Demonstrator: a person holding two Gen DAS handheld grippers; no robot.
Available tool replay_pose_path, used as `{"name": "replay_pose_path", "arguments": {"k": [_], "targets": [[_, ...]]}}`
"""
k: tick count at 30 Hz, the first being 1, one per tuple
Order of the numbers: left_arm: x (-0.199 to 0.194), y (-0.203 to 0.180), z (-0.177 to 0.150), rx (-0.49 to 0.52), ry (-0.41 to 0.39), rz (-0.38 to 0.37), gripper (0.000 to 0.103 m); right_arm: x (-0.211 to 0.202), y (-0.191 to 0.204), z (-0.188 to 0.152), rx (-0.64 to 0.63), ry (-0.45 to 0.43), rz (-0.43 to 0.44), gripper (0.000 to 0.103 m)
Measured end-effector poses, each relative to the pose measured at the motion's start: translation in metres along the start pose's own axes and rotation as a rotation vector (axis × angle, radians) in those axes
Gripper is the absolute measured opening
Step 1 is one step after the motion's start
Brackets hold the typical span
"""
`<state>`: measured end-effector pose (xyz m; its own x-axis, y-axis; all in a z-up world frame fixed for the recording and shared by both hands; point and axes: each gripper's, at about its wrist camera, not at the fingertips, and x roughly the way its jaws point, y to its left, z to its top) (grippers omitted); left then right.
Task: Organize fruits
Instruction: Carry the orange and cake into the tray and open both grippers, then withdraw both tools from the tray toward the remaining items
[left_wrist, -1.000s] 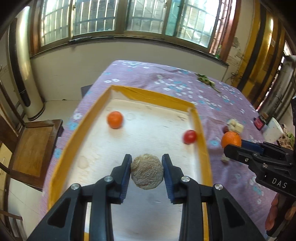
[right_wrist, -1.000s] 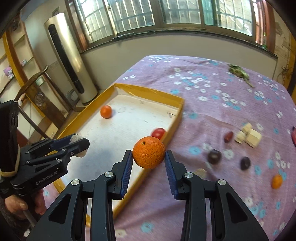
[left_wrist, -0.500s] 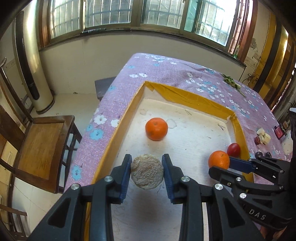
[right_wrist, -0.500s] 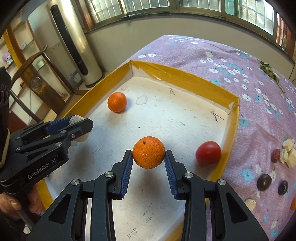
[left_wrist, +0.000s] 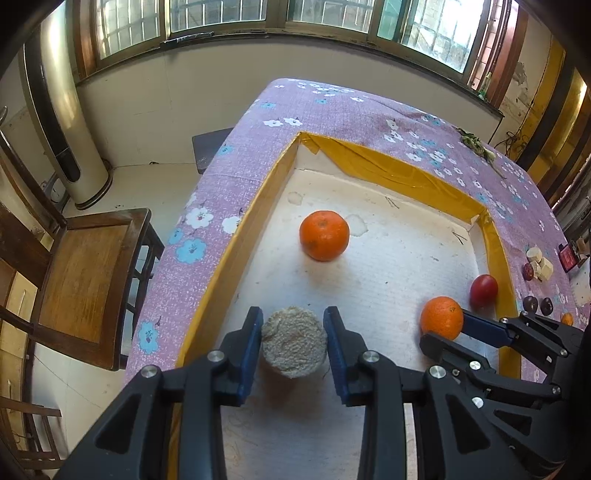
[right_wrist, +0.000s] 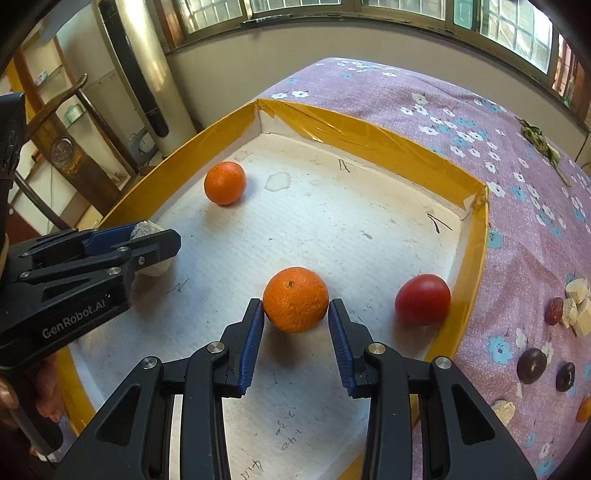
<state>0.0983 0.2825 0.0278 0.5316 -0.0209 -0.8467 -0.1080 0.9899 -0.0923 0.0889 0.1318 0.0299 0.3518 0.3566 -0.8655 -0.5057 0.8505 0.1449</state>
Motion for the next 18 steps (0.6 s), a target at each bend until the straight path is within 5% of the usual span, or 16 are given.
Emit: {"name": "replay_pose_path", "arguments": {"k": [14, 18], "targets": [[-0.024, 0.007, -0.023, -0.059, -0.023, 0.026, 0.061, -0.047, -0.018, -0.024, 0.082, -0.068, -0.032, 0.044], [-0.045, -0.002, -0.035, -0.043, -0.08, 0.07, 0.078, -0.071, -0.018, -0.038, 0.087, -0.114, -0.03, 0.048]]}}
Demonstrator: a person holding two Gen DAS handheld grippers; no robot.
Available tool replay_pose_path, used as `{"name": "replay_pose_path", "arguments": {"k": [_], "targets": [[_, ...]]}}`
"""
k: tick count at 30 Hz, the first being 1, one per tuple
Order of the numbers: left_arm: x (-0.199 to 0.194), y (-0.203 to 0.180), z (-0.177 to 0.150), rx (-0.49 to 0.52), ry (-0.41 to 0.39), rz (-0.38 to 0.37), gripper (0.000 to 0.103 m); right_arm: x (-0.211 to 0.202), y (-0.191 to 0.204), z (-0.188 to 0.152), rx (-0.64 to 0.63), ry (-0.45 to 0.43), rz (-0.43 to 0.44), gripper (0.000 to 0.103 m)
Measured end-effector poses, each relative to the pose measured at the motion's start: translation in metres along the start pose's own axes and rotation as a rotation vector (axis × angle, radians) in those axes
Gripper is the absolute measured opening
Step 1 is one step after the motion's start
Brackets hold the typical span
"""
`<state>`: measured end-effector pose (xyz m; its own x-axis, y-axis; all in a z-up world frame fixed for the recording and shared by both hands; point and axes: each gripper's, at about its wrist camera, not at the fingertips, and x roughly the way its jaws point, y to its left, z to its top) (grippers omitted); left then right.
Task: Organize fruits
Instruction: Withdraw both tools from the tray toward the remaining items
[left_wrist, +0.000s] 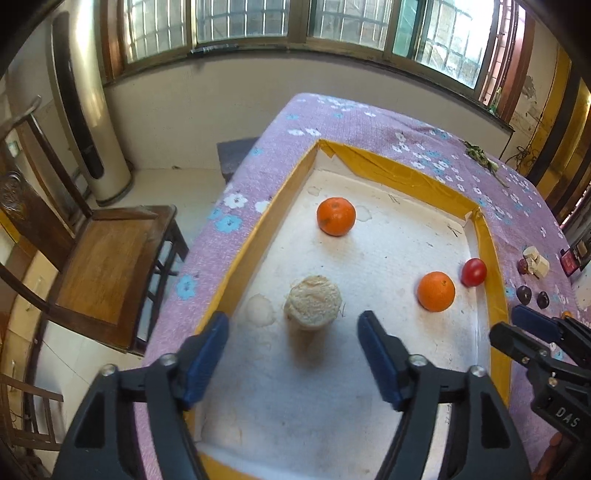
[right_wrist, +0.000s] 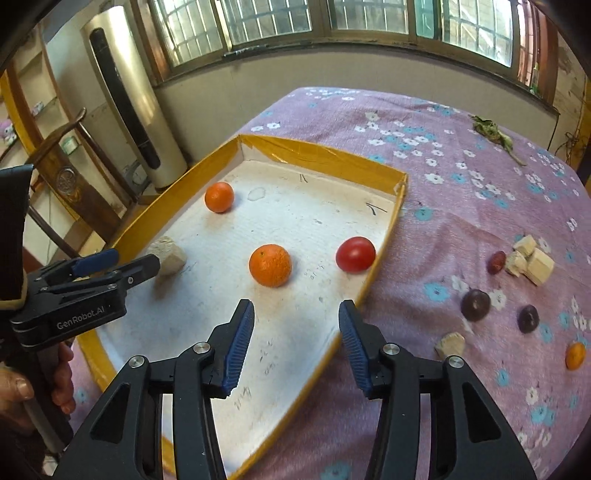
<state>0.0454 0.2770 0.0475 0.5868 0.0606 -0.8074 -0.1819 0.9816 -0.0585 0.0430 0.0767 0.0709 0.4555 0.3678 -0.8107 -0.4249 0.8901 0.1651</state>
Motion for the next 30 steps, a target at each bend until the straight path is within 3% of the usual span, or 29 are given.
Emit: {"name": "replay_pose_path", "arguments": {"k": [5, 12, 30], "targets": [[-0.024, -0.007, -0.012, 0.004, -0.064, 0.034, 0.086, -0.027, -0.003, -0.023, -0.016, -0.043, -0.029, 0.053], [-0.037, -0.024, -0.029, 0.004, -0.058, 0.043, 0.087, -0.053, -0.024, -0.052, 0.01, -0.049, -0.045, 0.057], [-0.059, -0.142, -0.043, 0.156, -0.067, -0.079, 0.092, -0.11, -0.118, -0.097, 0.159, -0.095, -0.141, 0.068]]}}
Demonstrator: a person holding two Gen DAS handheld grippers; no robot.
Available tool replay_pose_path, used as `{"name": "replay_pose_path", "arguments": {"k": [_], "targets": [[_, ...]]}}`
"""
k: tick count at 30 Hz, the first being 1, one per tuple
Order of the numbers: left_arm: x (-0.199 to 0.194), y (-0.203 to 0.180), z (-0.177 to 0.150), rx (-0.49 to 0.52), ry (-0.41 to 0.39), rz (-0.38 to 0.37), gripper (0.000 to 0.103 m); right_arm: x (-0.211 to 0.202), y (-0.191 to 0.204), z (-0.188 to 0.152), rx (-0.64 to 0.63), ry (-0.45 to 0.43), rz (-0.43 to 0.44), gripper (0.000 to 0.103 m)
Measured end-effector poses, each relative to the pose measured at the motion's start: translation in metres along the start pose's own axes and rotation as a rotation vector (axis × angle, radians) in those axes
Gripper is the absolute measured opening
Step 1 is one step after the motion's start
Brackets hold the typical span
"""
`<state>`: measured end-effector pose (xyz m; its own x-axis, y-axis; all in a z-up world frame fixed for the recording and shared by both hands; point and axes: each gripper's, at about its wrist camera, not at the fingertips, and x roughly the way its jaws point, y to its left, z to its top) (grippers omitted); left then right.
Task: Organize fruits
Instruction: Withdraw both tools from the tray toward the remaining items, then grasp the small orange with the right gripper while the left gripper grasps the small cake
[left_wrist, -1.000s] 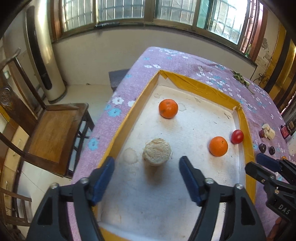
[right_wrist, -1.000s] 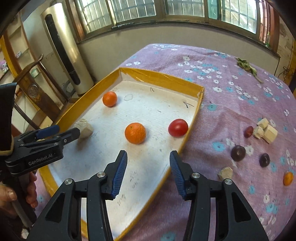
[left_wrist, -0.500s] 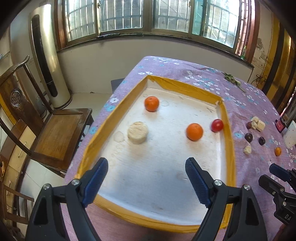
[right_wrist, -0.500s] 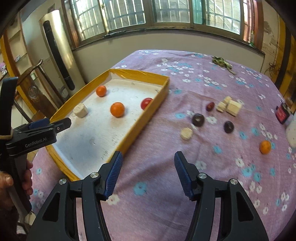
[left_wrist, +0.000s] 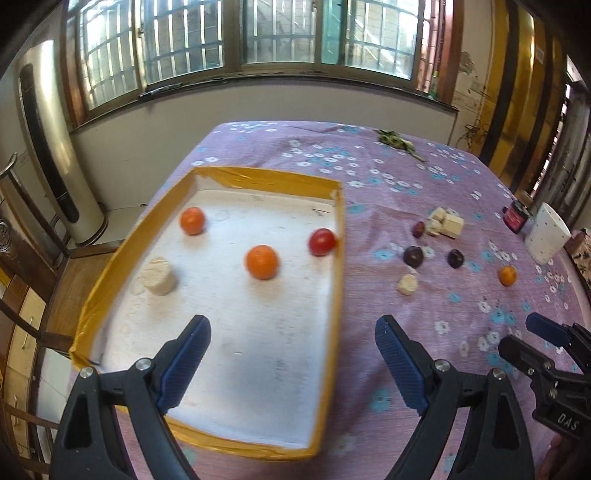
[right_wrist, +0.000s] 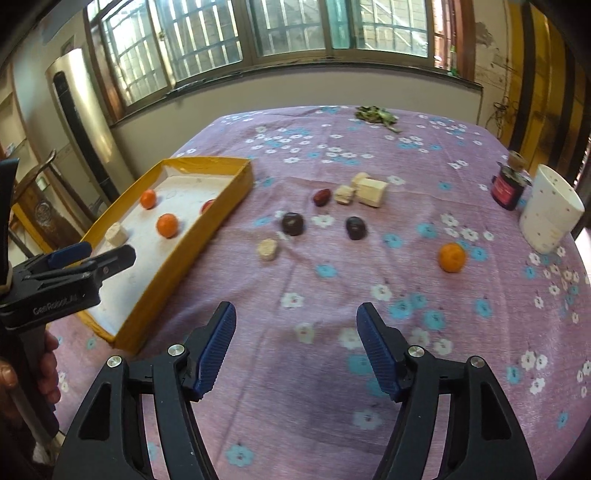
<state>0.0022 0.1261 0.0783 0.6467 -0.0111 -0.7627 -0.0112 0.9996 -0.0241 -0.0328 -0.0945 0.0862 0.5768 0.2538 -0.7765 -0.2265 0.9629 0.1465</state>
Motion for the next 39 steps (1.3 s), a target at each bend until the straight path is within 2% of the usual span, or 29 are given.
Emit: {"name": "replay_pose_path", "arguments": {"k": [8, 13, 17, 20, 26, 27, 30, 31, 32, 35, 37, 39], "targets": [[0.007, -0.052, -0.011, 0.097, 0.052, -0.045, 0.092, 0.0, -0.089, 0.003, 0.124, -0.015, -0.092, 0.068], [0.017, -0.068, -0.015, 0.109, 0.09, -0.055, 0.092, 0.014, -0.138, 0.002, 0.171, 0.024, -0.133, 0.068], [0.026, -0.075, -0.014, 0.096, 0.119, -0.056, 0.092, 0.031, -0.153, 0.008, 0.188, 0.046, -0.107, 0.068], [0.032, -0.082, -0.012, 0.086, 0.136, -0.06, 0.092, 0.049, -0.151, 0.017, 0.153, 0.062, -0.096, 0.068], [0.047, -0.103, -0.002, 0.147, 0.149, -0.047, 0.092, 0.075, -0.147, 0.027, 0.09, 0.075, -0.089, 0.067], [0.05, -0.106, 0.0, 0.15, 0.151, -0.046, 0.092, 0.077, -0.145, 0.028, 0.073, 0.073, -0.093, 0.063], [0.063, -0.111, 0.008, 0.141, 0.158, -0.054, 0.092, 0.082, -0.141, 0.03, 0.022, 0.07, -0.092, 0.036], [0.067, -0.113, 0.012, 0.141, 0.162, -0.059, 0.092, 0.082, -0.141, 0.03, 0.013, 0.064, -0.091, 0.032], [0.072, -0.114, 0.015, 0.139, 0.164, -0.06, 0.092, 0.082, -0.142, 0.03, 0.012, 0.059, -0.091, 0.032], [0.087, -0.113, 0.023, 0.131, 0.178, -0.077, 0.083, 0.08, -0.147, 0.029, 0.019, 0.053, -0.077, 0.032], [0.098, -0.109, 0.027, 0.12, 0.206, -0.091, 0.066, 0.08, -0.148, 0.028, 0.022, 0.054, -0.065, 0.032], [0.106, -0.107, 0.029, 0.105, 0.221, -0.109, 0.054, 0.08, -0.149, 0.027, 0.025, 0.054, -0.053, 0.032]]}}
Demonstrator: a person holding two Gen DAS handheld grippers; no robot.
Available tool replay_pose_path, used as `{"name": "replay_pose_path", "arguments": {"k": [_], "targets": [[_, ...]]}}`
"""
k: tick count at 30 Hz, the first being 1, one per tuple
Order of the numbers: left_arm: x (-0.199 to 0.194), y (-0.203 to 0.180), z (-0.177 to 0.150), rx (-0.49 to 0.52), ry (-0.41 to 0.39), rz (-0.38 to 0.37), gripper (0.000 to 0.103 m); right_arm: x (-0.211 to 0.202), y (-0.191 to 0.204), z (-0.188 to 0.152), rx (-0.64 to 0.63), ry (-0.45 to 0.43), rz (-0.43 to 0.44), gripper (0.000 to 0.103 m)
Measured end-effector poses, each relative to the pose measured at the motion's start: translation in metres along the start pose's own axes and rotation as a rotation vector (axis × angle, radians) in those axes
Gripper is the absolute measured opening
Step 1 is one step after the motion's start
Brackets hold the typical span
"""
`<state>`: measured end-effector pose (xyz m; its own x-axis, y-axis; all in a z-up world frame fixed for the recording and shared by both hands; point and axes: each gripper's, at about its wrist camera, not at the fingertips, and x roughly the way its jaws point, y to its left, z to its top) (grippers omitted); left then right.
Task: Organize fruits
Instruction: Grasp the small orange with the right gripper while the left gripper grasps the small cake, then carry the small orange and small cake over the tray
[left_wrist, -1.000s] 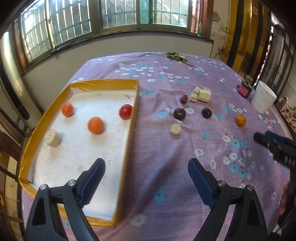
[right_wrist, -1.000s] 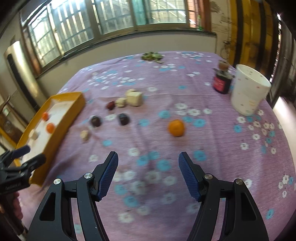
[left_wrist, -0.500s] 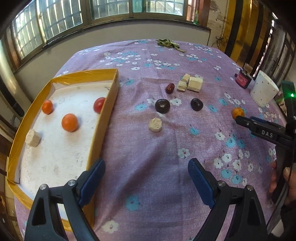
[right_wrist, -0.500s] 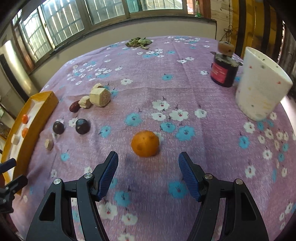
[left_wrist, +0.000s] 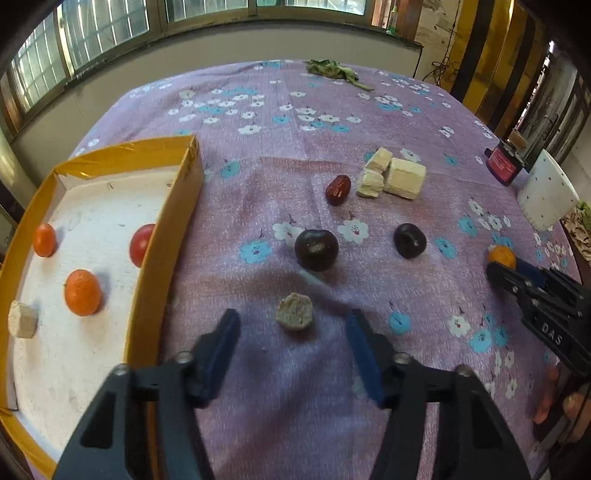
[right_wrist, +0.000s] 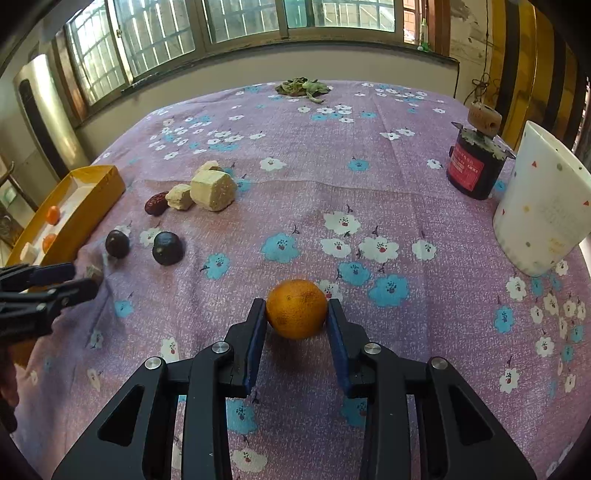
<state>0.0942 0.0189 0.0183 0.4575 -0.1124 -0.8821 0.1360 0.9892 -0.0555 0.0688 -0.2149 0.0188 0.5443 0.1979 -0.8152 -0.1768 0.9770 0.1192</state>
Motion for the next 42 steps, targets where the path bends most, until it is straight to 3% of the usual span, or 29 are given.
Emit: {"name": "replay_pose_path", "arguments": {"k": [4, 5, 12, 21, 27, 34, 42], "targets": [[0.007, 0.0, -0.003, 0.021, -0.031, -0.024, 0.027, 0.0, 0.0, 0.001, -0.01, 0.003, 0.016, 0.032], [0.007, 0.0, -0.004, 0.033, -0.037, -0.026, 0.025, 0.001, 0.0, 0.001, -0.014, 0.003, 0.015, 0.032], [-0.009, 0.005, -0.007, 0.004, -0.068, -0.085, 0.024, -0.006, -0.001, 0.0, 0.015, 0.003, 0.012, 0.032], [-0.046, -0.014, -0.024, 0.035, -0.106, -0.19, 0.024, -0.053, 0.002, -0.003, 0.032, -0.056, 0.008, 0.031], [-0.068, -0.018, -0.033, 0.061, -0.145, -0.21, 0.024, -0.072, 0.015, -0.017, 0.025, -0.06, -0.028, 0.032], [-0.086, 0.007, -0.04, 0.035, -0.172, -0.213, 0.024, -0.074, 0.055, -0.027, -0.014, -0.037, -0.016, 0.032], [-0.107, 0.068, -0.05, -0.039, -0.21, -0.173, 0.024, -0.07, 0.132, -0.012, -0.107, -0.045, 0.066, 0.032]]}}
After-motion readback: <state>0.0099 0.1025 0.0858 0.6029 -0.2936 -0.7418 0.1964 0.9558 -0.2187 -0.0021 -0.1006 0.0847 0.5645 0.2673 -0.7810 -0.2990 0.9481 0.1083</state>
